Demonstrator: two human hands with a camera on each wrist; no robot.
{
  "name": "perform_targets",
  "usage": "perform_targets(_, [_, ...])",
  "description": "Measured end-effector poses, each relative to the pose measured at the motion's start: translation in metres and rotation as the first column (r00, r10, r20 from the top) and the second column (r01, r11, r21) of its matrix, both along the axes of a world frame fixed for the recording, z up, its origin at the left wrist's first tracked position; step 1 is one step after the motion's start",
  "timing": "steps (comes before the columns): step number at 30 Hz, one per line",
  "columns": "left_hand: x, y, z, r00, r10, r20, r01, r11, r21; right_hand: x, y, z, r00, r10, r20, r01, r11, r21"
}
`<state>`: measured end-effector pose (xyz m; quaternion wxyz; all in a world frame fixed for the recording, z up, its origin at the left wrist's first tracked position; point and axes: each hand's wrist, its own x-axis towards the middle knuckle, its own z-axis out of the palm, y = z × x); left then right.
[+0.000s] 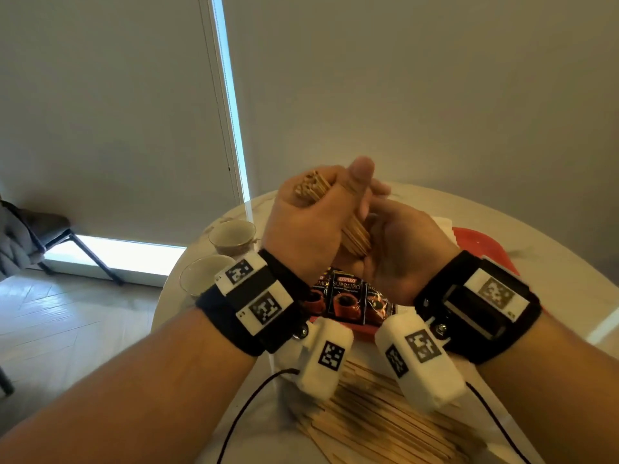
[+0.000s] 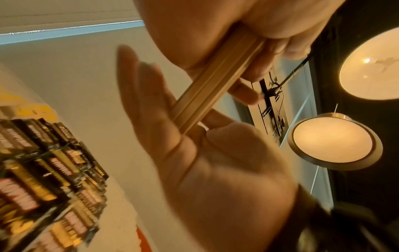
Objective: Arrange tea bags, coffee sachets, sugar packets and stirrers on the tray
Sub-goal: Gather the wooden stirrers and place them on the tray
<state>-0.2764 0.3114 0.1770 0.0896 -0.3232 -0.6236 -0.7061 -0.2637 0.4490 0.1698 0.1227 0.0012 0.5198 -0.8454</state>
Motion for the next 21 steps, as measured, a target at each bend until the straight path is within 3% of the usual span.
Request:
perform_targets(2, [-0.008, 0.006, 0.009, 0.994, -0.056, 0.094, 0.054, 0.998, 0.027, 0.002, 0.011, 0.002, 0.992, -0.081, -0.095, 0.099, 0.976, 0.193])
perform_targets(4, [-0.014, 0.014, 0.02, 0.954, -0.183, 0.238, 0.156, 0.98, 0.125, 0.005, 0.028, 0.012, 0.945, -0.136, -0.298, 0.239, 0.909, 0.341])
perform_targets(7, [-0.027, 0.042, 0.031, 0.872, -0.217, 0.44, 0.162, 0.974, 0.159, 0.011, 0.053, 0.03, 0.879, -0.017, -0.477, 0.282, 0.825, 0.49])
perform_targets(9, [-0.04, 0.068, 0.033, 0.794, -0.228, 0.563, 0.164, 0.973, 0.163, 0.013, 0.065, 0.035, 0.876, 0.043, -0.481, 0.311, 0.712, 0.629])
perform_targets(11, [-0.05, 0.092, 0.032, 0.678, -0.277, 0.681, 0.19, 0.961, 0.202, 0.012, 0.077, 0.036, 0.879, 0.064, -0.473, 0.364, 0.551, 0.751])
perform_targets(13, [-0.061, 0.114, 0.026, 0.608, -0.257, 0.751, 0.171, 0.966, 0.193, 0.01, 0.087, 0.034, 0.873, 0.05, -0.486, 0.427, 0.406, 0.808])
perform_targets(18, [-0.078, 0.161, 0.005, 0.597, -0.108, 0.795, 0.195, 0.981, -0.013, -0.001, 0.116, 0.024, 0.911, -0.097, -0.4, 0.407, 0.36, 0.84])
perform_targets(21, [-0.082, 0.179, -0.005, 0.61, 0.002, 0.792, 0.184, 0.972, -0.144, -0.015, 0.141, 0.014, 0.917, -0.182, -0.356, 0.391, 0.221, 0.893])
